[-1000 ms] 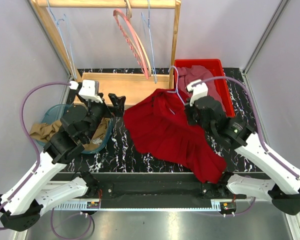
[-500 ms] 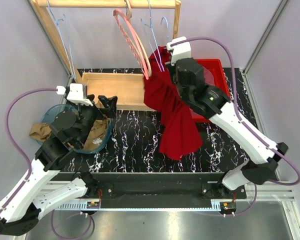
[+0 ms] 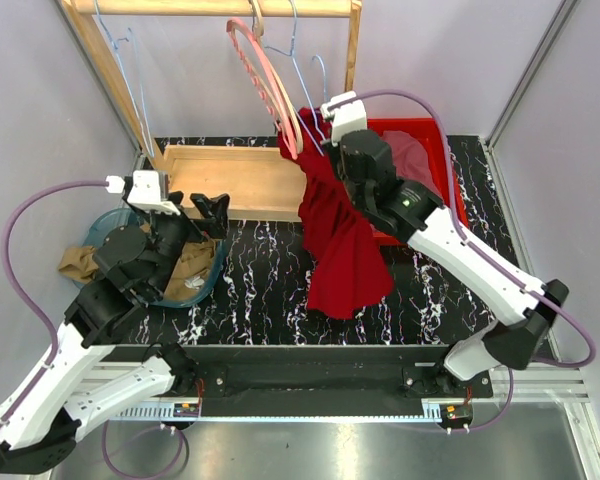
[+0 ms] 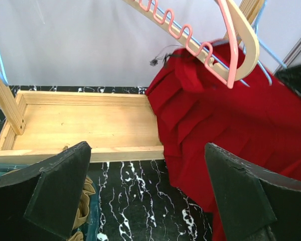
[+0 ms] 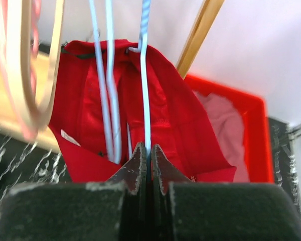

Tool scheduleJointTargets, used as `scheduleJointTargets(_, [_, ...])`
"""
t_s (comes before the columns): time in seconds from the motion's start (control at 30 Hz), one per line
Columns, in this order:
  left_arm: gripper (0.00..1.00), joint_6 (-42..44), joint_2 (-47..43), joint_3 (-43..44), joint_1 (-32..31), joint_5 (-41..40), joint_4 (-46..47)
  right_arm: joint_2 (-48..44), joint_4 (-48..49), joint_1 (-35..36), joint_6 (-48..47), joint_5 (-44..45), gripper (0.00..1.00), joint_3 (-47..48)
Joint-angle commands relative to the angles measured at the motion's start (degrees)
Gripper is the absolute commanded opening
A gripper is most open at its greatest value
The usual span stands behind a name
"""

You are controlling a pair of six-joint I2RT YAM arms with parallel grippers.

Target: Place the skirt on the hanger

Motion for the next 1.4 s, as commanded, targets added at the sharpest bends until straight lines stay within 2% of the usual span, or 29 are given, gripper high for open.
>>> scheduleJointTargets(0.0, [0.99, 0.96, 1.04, 0.94, -0.09, -0.68, 1.47, -8.97, 4.8, -0.35, 5.5, -4.59, 0.0, -6.77])
scheduleJointTargets(0.27, [0.99, 0.35, 0.34, 0.94, -0.09, -0.68, 1.56, -10.47, 7.52, -0.44, 0.5, 5.33, 0.0, -12.68])
scheduleJointTargets(0.4, [0.99, 0.87, 0.86, 1.73, -0.09, 4.04, 1.91, -10.73, 9.19, -1.06, -1.0, 8.68, 0.0, -15.4])
scheduleJointTargets(0.5, [0.99, 0.96, 3.31, 3.14, -0.09, 7.66, 3.31, -13.54, 9.55, -1.23, 1.28, 6.15, 0.0, -17.77])
scheduleJointTargets(0.67, [0.99, 0.7, 10.69, 8.92, -0.09, 10.04, 7.79, -18.2, 8.14, -1.23, 6.2, -7.21, 0.0, -20.06])
scheduleJointTargets(0.8, [0.99, -0.09, 17.45, 14.47, -0.09, 13.28, 11.04, -18.56, 7.88, -1.23, 7.26, -3.63, 0.0, -20.42])
scheduleJointTargets(0.97, [0.99, -1.4, 21.77, 17.72, -0.09, 17.95, 15.18, -15.84, 10.25, -1.67, 3.84, 4.37, 0.0, -18.84])
scheduleJointTargets(1.1, [0.99, -2.38, 21.35, 15.63, -0.09, 18.48, 16.15, -13.64, 14.81, -3.51, -1.52, 8.23, 0.0, -18.13])
scheduleJointTargets(1.2, [0.99, -2.47, 20.11, 13.08, -0.09, 18.92, 17.99, -13.11, 17.62, -4.66, -4.25, 7.29, 0.0, -17.61])
scheduleJointTargets(1.37, [0.99, -2.38, 20.81, 14.21, -0.09, 20.41, 16.85, -13.81, 20.09, -4.66, -7.5, 5.35, 0.0, -14.71])
